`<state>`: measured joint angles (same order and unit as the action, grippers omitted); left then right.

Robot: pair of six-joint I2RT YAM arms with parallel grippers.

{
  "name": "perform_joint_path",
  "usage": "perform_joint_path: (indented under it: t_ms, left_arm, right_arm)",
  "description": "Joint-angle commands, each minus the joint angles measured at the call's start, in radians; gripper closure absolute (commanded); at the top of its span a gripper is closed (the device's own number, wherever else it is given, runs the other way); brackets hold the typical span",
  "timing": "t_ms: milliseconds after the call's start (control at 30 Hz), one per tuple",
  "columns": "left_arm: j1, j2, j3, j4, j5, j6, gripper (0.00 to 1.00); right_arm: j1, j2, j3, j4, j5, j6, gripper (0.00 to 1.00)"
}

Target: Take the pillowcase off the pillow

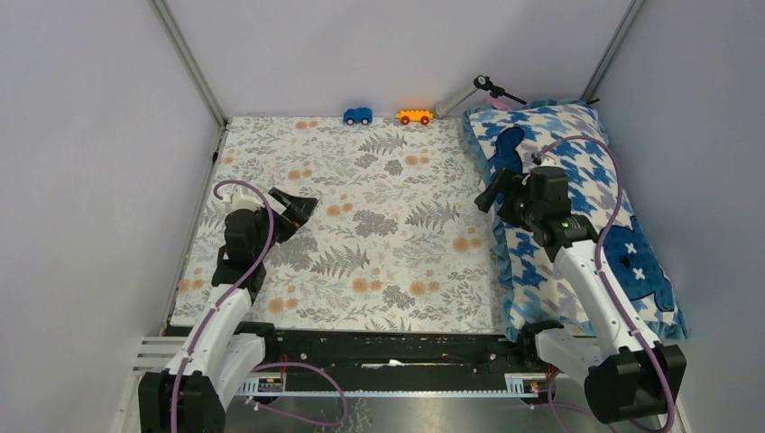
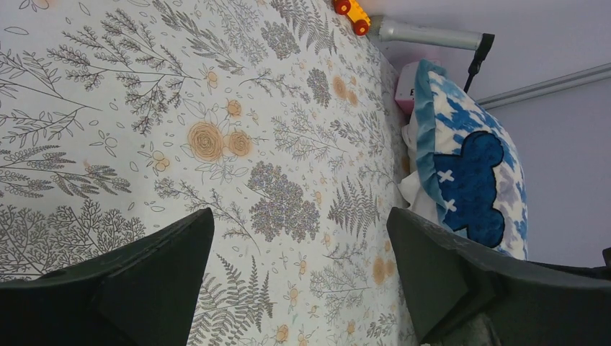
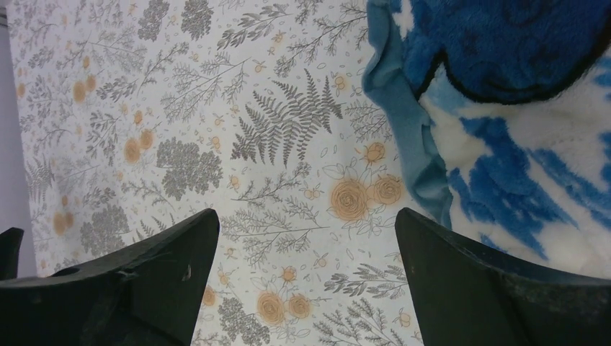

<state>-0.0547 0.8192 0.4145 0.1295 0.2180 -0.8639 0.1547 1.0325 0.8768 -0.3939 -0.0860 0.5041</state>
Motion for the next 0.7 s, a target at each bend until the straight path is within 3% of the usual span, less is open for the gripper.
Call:
perform_joint_path:
  t_ms: [0, 233, 467, 667]
  left_arm:
    - [0.0, -0.03, -0.015, 0.08, 0.041, 0.015, 0.01]
    - [-0.004, 0.041, -0.092, 0.244, 0.152, -0.019, 0.01]
    - [-0.022, 0.126, -0.154, 0.384, 0.227, 0.026, 0.01]
    - [-0.066, 0.199, -0.21, 0.553, 0.279, 0.037, 0.01]
  right_arm:
    - [-0.002, 0.023, 0.035, 0.041, 0.053, -0.034, 0.0]
    - [-0.002, -0.036, 0.047, 0.127, 0.038, -0.13, 0.0]
    - [-0.007, -0.02, 0.151, 0.035, 0.528, -0.257, 0.0]
    - [0.005, 0.175, 0.148, 0.044, 0.745, -0.301, 0.0]
